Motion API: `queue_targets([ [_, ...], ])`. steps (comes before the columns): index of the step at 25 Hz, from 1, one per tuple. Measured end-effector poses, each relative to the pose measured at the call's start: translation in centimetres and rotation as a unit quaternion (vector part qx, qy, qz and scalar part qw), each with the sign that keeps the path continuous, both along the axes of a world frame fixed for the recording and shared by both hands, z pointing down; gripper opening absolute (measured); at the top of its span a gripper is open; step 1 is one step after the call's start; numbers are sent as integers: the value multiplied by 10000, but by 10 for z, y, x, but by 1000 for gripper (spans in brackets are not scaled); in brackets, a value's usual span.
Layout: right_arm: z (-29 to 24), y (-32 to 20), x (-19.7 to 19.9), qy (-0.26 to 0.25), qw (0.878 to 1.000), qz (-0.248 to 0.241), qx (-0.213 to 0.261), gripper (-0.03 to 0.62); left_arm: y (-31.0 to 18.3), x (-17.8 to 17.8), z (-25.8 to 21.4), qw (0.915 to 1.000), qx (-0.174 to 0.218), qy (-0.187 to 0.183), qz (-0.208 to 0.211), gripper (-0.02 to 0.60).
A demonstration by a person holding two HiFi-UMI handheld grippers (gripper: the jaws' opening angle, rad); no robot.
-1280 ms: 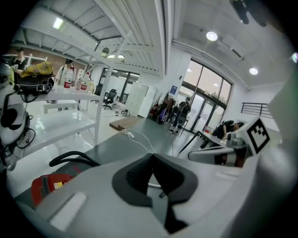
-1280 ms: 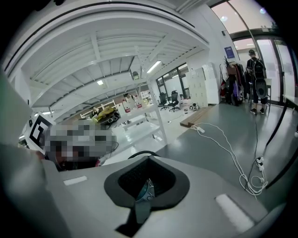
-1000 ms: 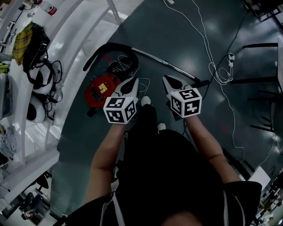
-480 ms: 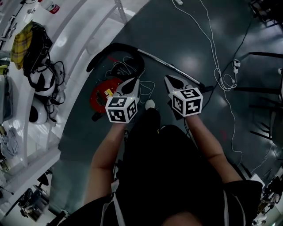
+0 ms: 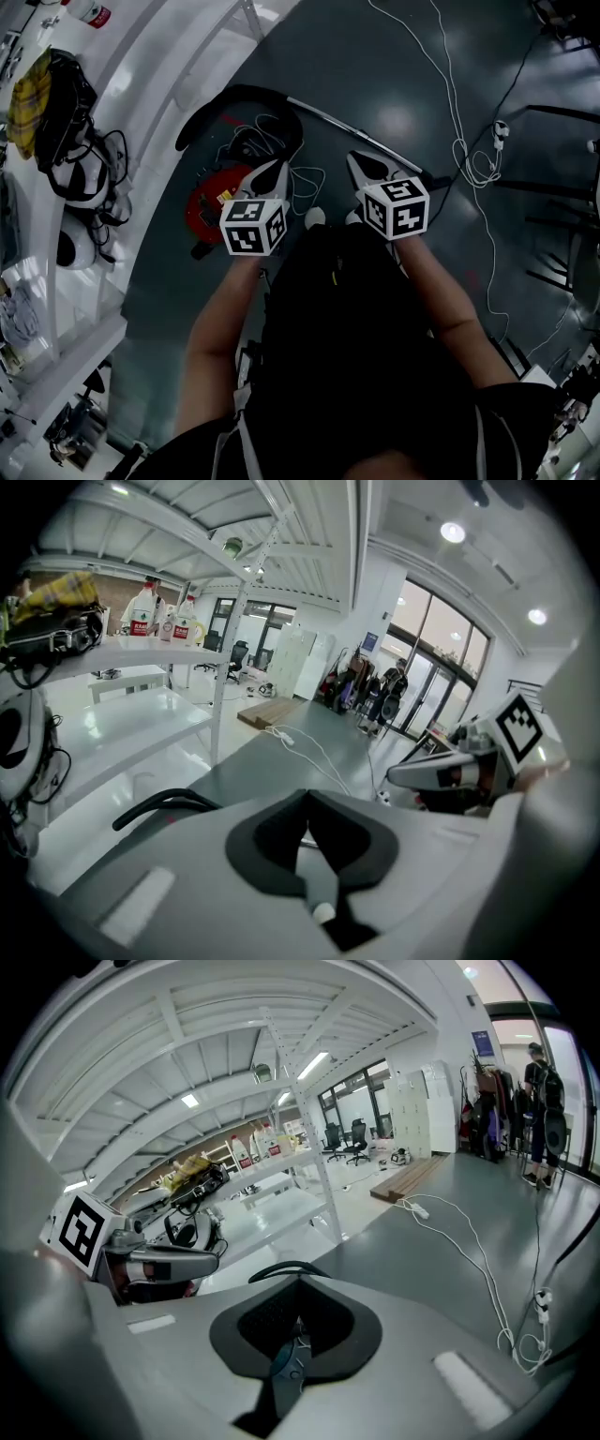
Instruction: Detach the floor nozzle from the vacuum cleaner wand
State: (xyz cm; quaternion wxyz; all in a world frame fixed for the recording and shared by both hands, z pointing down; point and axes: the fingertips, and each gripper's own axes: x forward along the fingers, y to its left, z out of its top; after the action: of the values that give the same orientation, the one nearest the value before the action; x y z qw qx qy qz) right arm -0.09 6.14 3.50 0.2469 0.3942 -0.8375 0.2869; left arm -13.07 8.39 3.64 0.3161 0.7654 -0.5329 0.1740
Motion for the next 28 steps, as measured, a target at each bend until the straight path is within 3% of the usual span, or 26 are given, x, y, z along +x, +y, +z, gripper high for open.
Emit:
queue_targets([
  [9, 26, -39, 8, -18, 9993, -321, -168, -3, -29, 12, 13, 9994, -177, -153, -241, 9],
  [18, 40, -102, 34, -53, 9958, -877, -243, -3, -92, 52, 23, 9976, -181, -266, -615, 9],
  [28, 87, -154, 44, 49, 9898, -1377, -355, -3, -126, 61, 74, 9912, -468, -277, -1208, 9],
])
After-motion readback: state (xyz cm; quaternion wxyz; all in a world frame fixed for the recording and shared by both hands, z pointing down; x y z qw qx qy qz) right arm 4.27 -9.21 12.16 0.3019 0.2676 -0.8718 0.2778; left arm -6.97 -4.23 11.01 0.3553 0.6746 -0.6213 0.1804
